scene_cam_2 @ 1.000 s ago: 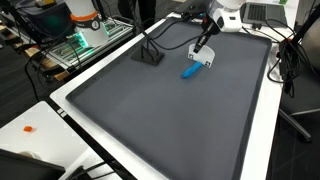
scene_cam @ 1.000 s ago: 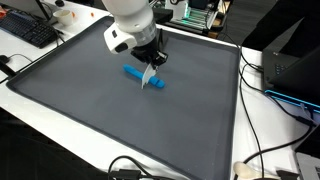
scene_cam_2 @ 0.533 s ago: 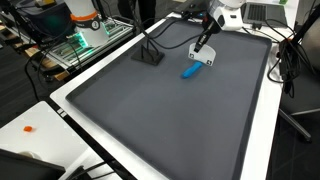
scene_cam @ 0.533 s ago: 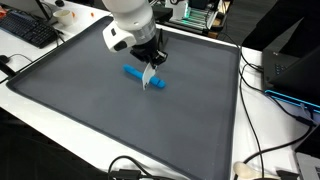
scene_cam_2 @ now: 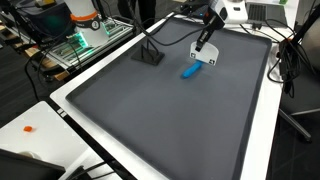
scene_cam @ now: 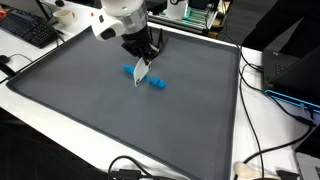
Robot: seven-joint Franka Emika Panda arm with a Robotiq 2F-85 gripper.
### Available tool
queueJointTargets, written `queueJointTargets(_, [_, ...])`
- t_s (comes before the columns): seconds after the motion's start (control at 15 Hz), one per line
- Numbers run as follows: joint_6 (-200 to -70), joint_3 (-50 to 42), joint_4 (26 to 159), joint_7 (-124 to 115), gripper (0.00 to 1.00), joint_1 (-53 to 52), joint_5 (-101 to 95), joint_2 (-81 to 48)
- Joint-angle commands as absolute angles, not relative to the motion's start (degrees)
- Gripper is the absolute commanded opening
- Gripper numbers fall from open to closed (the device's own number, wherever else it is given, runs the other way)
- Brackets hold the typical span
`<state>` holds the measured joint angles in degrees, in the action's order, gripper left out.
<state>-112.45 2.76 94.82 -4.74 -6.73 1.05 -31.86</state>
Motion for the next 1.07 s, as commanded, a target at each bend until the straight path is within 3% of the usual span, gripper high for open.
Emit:
queueJointTargets(0.0, [-111.8,1.8,95.5,-5.4,0.01,-6.4,-0.3,-31.0])
queueJointTargets(1.0, [-111.8,0.9,95.1,-5.5,0.01,-6.0,-0.5,-33.3])
